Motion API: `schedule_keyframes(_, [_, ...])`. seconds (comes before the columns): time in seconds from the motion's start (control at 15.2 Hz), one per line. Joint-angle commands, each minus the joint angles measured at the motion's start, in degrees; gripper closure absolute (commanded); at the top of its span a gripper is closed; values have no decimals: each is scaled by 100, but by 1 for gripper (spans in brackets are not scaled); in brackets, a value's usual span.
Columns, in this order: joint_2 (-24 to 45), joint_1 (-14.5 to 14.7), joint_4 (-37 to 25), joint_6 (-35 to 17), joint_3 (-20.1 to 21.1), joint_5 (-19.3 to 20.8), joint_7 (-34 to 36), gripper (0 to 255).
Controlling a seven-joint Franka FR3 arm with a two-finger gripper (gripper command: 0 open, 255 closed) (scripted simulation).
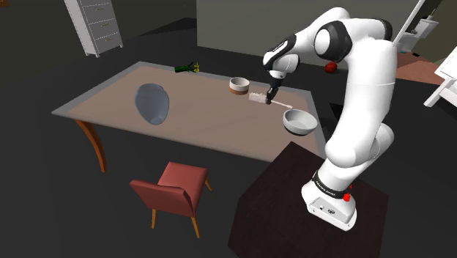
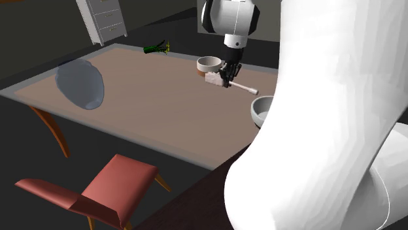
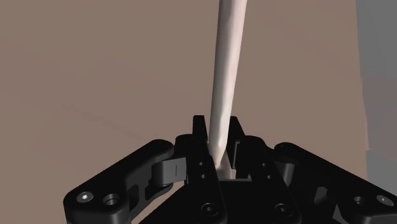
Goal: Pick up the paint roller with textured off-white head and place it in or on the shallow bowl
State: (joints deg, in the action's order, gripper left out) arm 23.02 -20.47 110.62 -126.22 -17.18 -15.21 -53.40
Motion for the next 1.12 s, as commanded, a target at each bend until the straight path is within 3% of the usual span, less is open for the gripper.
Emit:
schedule_keyframes(0.0, [-134, -118, 247, -93, -76, 17, -222, 255])
schedule_keyframes(0.53, [-455, -724, 735, -159, -452, 115, -1182, 255])
schedule_keyframes(1.06, [-433, -1379, 816, -154, -792, 128, -2169, 255])
